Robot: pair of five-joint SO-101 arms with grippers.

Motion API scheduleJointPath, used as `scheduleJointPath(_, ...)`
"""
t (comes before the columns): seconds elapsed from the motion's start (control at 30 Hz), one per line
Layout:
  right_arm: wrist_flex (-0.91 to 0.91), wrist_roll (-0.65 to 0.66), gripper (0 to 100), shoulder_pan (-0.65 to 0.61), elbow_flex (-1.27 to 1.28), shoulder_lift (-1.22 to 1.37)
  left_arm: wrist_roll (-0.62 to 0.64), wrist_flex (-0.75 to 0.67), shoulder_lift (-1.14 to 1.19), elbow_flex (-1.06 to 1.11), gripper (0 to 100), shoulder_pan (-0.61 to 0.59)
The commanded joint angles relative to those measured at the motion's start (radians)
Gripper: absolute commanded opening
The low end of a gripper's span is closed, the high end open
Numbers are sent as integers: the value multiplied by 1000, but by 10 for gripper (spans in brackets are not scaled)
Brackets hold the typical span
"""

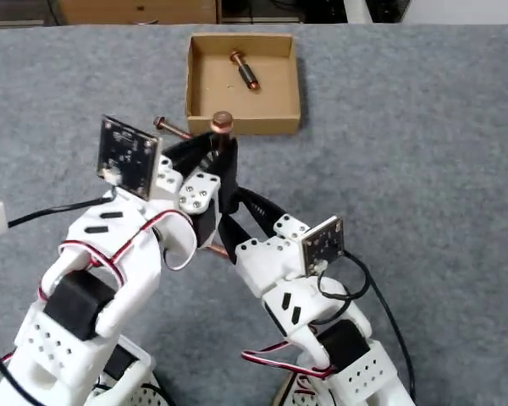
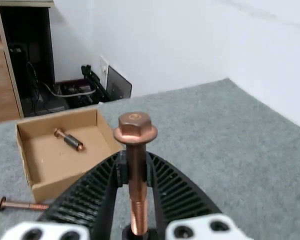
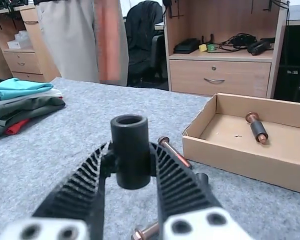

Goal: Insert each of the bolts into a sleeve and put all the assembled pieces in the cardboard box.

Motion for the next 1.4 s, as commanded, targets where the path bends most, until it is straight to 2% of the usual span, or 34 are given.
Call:
scheduleJointPath(0.0, -23, -12, 2, 21, 2, -119, 0, -26, -45, 49, 17, 0)
scheduleJointPath(0.63, -23, -12, 2, 18, 2, -119, 32, -130, -65, 86, 17, 0)
scheduleJointPath(1.0, -23, -12, 2, 18, 2, -119, 32, -161, 30, 104, 17, -2)
scheduleJointPath(1.23, -23, -12, 2, 19, 2, -119, 32, -149, 30, 107, 17, -2)
scheduleJointPath(1.37, -23, -12, 2, 21, 2, -119, 32, -58, 30, 94, 18, 0)
